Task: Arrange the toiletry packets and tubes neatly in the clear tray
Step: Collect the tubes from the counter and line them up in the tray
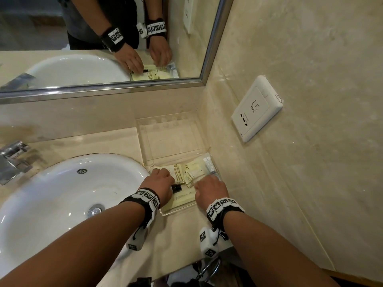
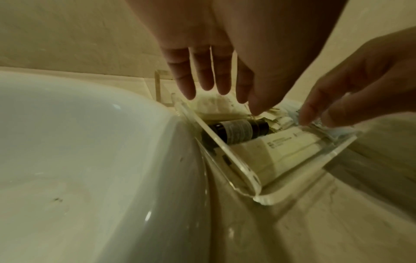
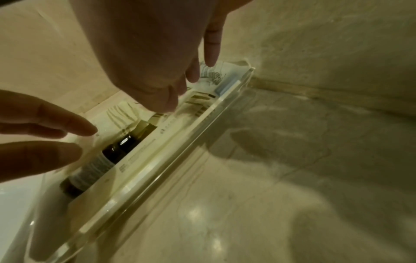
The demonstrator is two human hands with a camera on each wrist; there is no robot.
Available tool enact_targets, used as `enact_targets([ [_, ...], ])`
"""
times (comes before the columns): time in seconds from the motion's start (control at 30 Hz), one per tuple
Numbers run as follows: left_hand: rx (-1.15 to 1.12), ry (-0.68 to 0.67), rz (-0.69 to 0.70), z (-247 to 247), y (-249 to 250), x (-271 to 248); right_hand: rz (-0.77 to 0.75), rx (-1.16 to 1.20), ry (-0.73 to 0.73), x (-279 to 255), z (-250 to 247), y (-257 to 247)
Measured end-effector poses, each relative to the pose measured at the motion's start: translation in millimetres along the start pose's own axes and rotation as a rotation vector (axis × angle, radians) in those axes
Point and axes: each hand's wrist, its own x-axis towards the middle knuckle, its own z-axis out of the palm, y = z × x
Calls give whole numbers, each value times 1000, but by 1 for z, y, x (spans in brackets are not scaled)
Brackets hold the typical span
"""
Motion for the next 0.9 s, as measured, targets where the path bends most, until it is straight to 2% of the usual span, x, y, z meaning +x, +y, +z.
enact_targets([
  [0.1, -4, -50, 10, -1, 3, -2, 12, 1, -107, 4, 3, 1],
  [0.4, 107, -178, 4, -8, 9, -5, -31, 13, -140, 10, 7, -20],
  [0.6, 100, -193, -17, -7, 10, -4, -41, 99, -127, 8, 8, -22],
  [0.77, 171, -85, 47, -7, 7, -1, -33, 61, -100, 6, 9, -15],
  [0.9, 137, -148, 68, -6, 8, 2, -44, 18, -140, 10, 8, -21],
])
